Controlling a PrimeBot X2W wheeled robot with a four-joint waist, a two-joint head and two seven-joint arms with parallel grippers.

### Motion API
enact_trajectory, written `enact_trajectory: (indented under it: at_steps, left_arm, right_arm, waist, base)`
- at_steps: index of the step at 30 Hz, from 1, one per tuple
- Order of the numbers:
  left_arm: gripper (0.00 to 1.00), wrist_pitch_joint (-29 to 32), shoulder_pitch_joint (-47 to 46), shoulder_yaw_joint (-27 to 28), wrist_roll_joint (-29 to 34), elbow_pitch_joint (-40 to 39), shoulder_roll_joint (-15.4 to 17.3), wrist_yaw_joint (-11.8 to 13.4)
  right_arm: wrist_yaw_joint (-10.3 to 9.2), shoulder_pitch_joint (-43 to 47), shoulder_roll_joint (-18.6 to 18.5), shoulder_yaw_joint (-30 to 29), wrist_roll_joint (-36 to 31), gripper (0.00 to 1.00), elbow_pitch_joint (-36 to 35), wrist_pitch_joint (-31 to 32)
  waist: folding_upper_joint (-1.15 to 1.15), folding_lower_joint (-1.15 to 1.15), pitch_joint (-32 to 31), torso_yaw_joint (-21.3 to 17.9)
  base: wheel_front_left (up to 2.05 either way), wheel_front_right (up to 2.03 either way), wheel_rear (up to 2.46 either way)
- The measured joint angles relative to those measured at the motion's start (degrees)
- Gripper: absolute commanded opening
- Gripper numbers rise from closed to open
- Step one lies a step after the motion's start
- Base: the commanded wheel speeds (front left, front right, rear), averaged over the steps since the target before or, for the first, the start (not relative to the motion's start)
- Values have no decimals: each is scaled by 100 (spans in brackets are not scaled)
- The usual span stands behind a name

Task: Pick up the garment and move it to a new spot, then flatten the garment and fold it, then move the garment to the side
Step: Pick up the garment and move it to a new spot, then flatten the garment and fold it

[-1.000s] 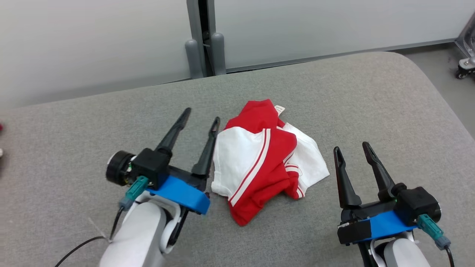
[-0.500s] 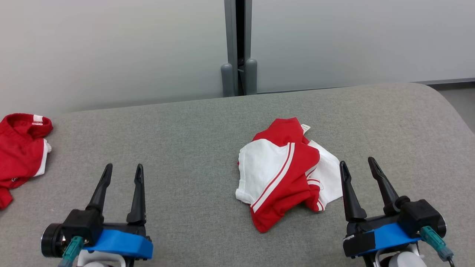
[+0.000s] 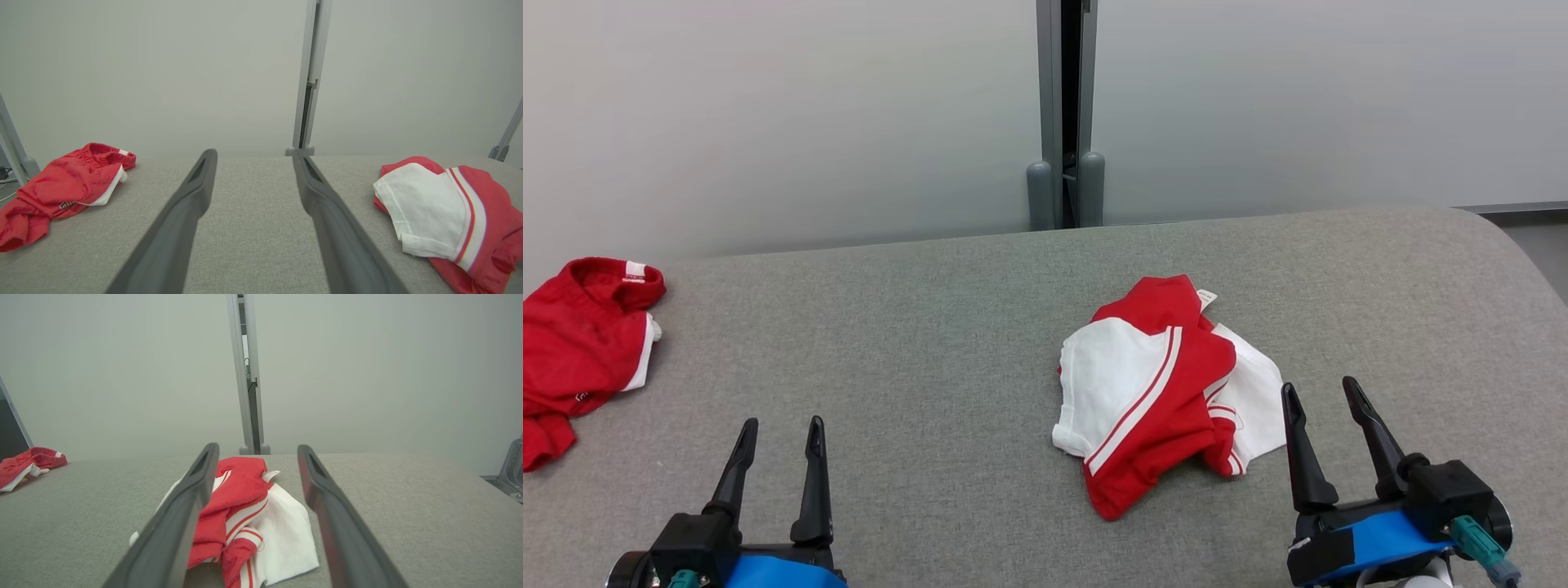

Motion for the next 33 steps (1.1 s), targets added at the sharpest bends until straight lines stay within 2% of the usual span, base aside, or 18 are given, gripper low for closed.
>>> enact_trajectory:
  at_steps: [17, 22, 28, 33]
  left_arm:
    - [100, 0, 21, 165, 140, 102, -90, -133]
    - [100, 0, 12, 189, 151, 116, -97, -148]
    - [100, 0, -51, 103, 178, 114, -107, -157]
    - [100, 0, -122, -35, 118, 112, -109, -153]
  right_arm:
    - [0, 6, 0, -3, -29, 100, 137, 0]
    - [0, -265, -48, 125, -247, 100, 241, 0]
    - [0, -606, -247, 252, -327, 100, 823, 0]
    - [0, -792, -369, 408, -332, 100, 1629, 0]
  waist:
    - [0, 0, -35, 2]
    - [0, 0, 5, -23]
    - [0, 1, 83, 32]
    - [0, 2, 188, 122]
  base:
    - [0, 0, 0]
    - [0, 0, 0]
    - [0, 0, 0]
    - [0, 0, 0]
